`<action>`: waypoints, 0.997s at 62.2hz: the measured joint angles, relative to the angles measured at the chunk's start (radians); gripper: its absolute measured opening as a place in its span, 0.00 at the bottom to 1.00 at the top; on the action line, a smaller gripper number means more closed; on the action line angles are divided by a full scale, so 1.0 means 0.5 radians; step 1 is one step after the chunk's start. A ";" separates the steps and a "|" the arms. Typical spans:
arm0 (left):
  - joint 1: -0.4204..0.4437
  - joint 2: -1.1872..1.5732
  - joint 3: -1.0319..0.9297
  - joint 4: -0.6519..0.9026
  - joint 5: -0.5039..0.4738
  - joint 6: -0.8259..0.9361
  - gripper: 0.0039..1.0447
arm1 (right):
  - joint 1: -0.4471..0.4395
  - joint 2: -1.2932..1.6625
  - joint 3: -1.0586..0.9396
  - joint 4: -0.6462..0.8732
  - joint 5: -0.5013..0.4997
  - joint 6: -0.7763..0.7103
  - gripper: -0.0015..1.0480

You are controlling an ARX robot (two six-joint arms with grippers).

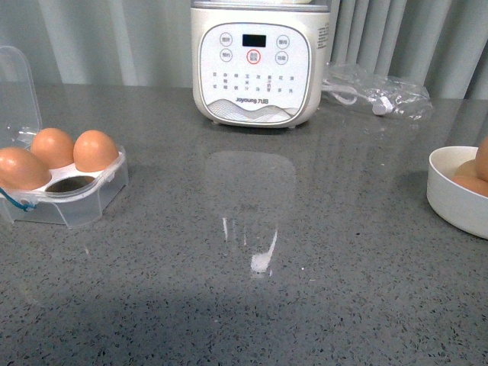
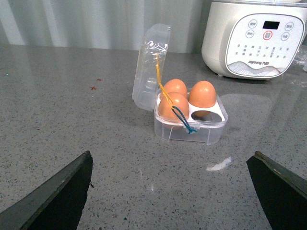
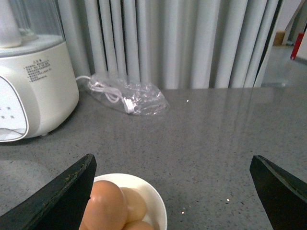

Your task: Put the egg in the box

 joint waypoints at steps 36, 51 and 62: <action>-0.001 0.000 0.000 0.000 0.000 0.000 0.94 | 0.153 0.224 0.339 -0.599 -0.115 -0.048 0.93; 0.000 0.000 0.000 0.000 0.000 0.000 0.94 | 0.136 0.289 0.285 -0.578 -0.192 -0.072 0.93; 0.000 0.000 0.000 0.000 0.000 0.000 0.94 | 0.112 0.353 0.285 -0.523 -0.229 -0.076 0.93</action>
